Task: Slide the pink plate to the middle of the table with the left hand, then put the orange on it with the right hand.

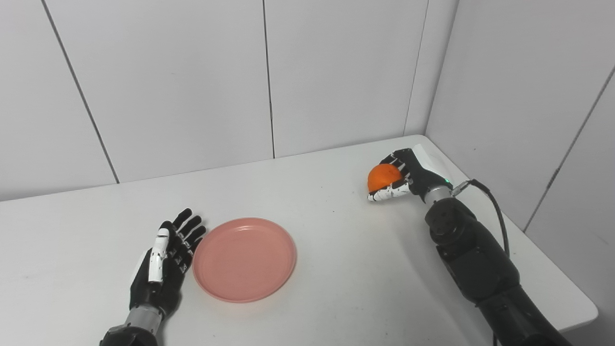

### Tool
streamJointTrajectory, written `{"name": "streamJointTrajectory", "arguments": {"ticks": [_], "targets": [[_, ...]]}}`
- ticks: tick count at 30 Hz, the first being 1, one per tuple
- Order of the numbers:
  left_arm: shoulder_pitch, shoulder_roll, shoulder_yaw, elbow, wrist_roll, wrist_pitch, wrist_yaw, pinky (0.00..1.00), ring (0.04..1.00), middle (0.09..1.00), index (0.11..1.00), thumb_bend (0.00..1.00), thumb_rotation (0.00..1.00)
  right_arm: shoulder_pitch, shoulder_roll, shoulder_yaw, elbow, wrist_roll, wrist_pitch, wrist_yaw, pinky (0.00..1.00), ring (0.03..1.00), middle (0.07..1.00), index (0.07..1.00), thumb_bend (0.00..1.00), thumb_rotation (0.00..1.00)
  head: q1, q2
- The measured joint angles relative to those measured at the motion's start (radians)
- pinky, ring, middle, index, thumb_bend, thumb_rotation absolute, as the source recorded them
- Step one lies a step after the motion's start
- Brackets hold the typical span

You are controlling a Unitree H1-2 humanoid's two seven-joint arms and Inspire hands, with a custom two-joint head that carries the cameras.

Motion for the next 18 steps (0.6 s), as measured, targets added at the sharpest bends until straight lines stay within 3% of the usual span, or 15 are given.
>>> {"name": "streamJointTrajectory", "arguments": {"ticks": [9, 18], "targets": [[-0.001, -0.017, -0.013, 0.010, 0.027, -0.025, 0.014, 0.89, 0.874, 0.879, 0.860, 0.35, 1.00, -0.010, 0.004, 0.029, -0.122, -0.005, 0.003, 0.056, 0.41, 0.462, 0.514, 0.489, 0.50, 0.14, 0.081, 0.000], [-0.011, -0.048, -0.030, 0.028, 0.060, -0.044, 0.042, 0.88, 0.872, 0.875, 0.857, 0.36, 1.00, -0.070, 0.068, 0.085, -0.223, -0.008, 0.017, 0.131, 0.37, 0.431, 0.482, 0.488, 0.50, 0.14, 0.150, 0.000]]}}
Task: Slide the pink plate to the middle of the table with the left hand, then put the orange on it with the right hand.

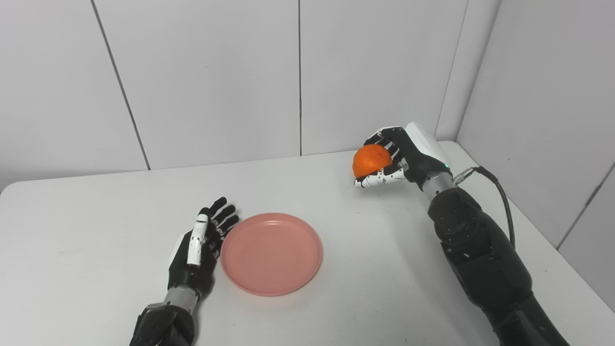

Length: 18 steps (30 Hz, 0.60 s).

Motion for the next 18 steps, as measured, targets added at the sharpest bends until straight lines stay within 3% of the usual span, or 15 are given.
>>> {"name": "streamJointTrajectory", "arguments": {"ticks": [6, 18], "targets": [[-0.004, -0.011, -0.007, 0.004, 0.012, -0.002, 0.009, 0.87, 0.864, 0.865, 0.844, 0.36, 1.00, -0.016, 0.041, 0.038, -0.022, 0.000, -0.001, 0.023, 0.34, 0.404, 0.471, 0.488, 0.50, 0.14, 0.064, 0.012], [-0.011, -0.041, -0.018, 0.021, 0.049, -0.021, 0.037, 0.87, 0.863, 0.869, 0.853, 0.36, 1.00, -0.046, 0.125, 0.139, -0.030, -0.030, -0.013, 0.046, 0.37, 0.423, 0.485, 0.489, 0.50, 0.14, 0.117, 0.025]]}}
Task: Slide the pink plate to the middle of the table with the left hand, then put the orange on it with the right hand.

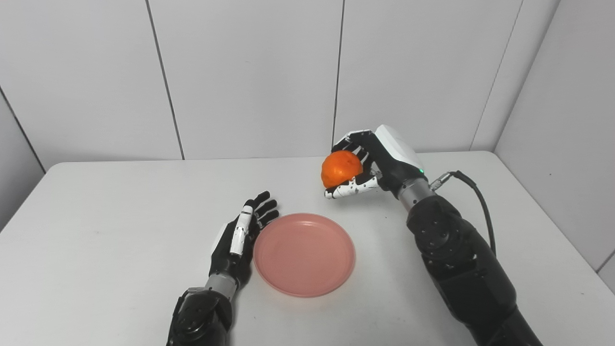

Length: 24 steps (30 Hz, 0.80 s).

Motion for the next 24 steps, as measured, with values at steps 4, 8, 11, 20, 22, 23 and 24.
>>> {"name": "streamJointTrajectory", "arguments": {"ticks": [4, 8, 11, 20, 22, 23, 24], "targets": [[-0.001, -0.005, -0.001, 0.012, 0.006, -0.021, 0.011, 0.86, 0.857, 0.863, 0.847, 0.37, 1.00, 0.000, 0.027, 0.025, 0.022, 0.000, -0.007, 0.001, 0.35, 0.413, 0.472, 0.488, 0.50, 0.14, 0.006, 0.005], [-0.002, -0.016, -0.003, 0.021, 0.026, -0.047, 0.033, 0.84, 0.845, 0.852, 0.840, 0.38, 1.00, 0.005, 0.055, 0.047, 0.038, -0.001, -0.007, 0.000, 0.35, 0.414, 0.470, 0.488, 0.50, 0.14, 0.021, 0.014], [-0.002, -0.026, -0.003, 0.024, 0.038, -0.054, 0.052, 0.85, 0.850, 0.855, 0.843, 0.38, 1.00, 0.007, 0.072, 0.061, 0.043, -0.008, -0.007, -0.001, 0.35, 0.411, 0.463, 0.488, 0.50, 0.14, 0.028, 0.021], [-0.003, -0.038, 0.005, 0.038, 0.043, -0.086, 0.075, 0.88, 0.868, 0.871, 0.860, 0.38, 1.00, 0.024, 0.090, 0.095, 0.103, -0.016, -0.028, -0.004, 0.38, 0.444, 0.494, 0.488, 0.50, 0.14, 0.049, 0.034], [-0.003, -0.041, 0.007, 0.038, 0.042, -0.090, 0.077, 0.88, 0.880, 0.881, 0.872, 0.37, 1.00, 0.033, 0.090, 0.103, 0.105, -0.016, -0.035, -0.004, 0.38, 0.443, 0.494, 0.489, 0.50, 0.14, 0.052, 0.034], [-0.003, -0.042, 0.008, 0.038, 0.042, -0.092, 0.080, 0.88, 0.884, 0.886, 0.877, 0.37, 1.00, 0.038, 0.091, 0.106, 0.106, -0.016, -0.042, -0.004, 0.38, 0.444, 0.494, 0.489, 0.50, 0.14, 0.055, 0.035], [-0.003, -0.044, 0.010, 0.038, 0.042, -0.093, 0.082, 0.89, 0.888, 0.889, 0.882, 0.36, 1.00, 0.043, 0.091, 0.110, 0.107, -0.016, -0.044, -0.004, 0.38, 0.447, 0.495, 0.489, 0.50, 0.14, 0.055, 0.035]]}}
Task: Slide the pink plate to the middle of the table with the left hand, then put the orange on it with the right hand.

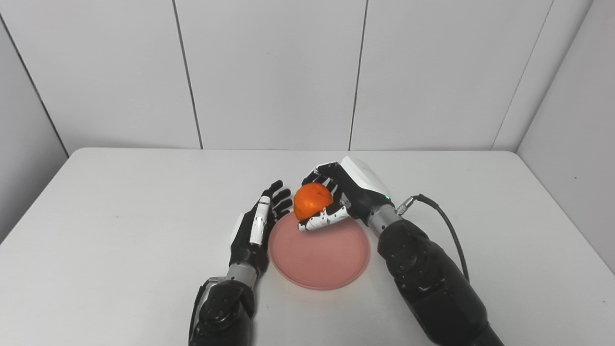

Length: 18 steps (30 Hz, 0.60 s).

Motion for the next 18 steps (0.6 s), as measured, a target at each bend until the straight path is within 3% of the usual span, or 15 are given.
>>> {"name": "streamJointTrajectory", "arguments": {"ticks": [18], "targets": [[0.043, -0.006, -0.024, -0.046, 0.064, -0.034, 0.049, 0.88, 0.888, 0.894, 0.883, 0.35, 1.00, 0.073, -0.011, 0.021, 0.013, -0.051, -0.003, -0.002, 0.32, 0.398, 0.464, 0.488, 0.50, 0.13, -0.003, 0.020]]}}
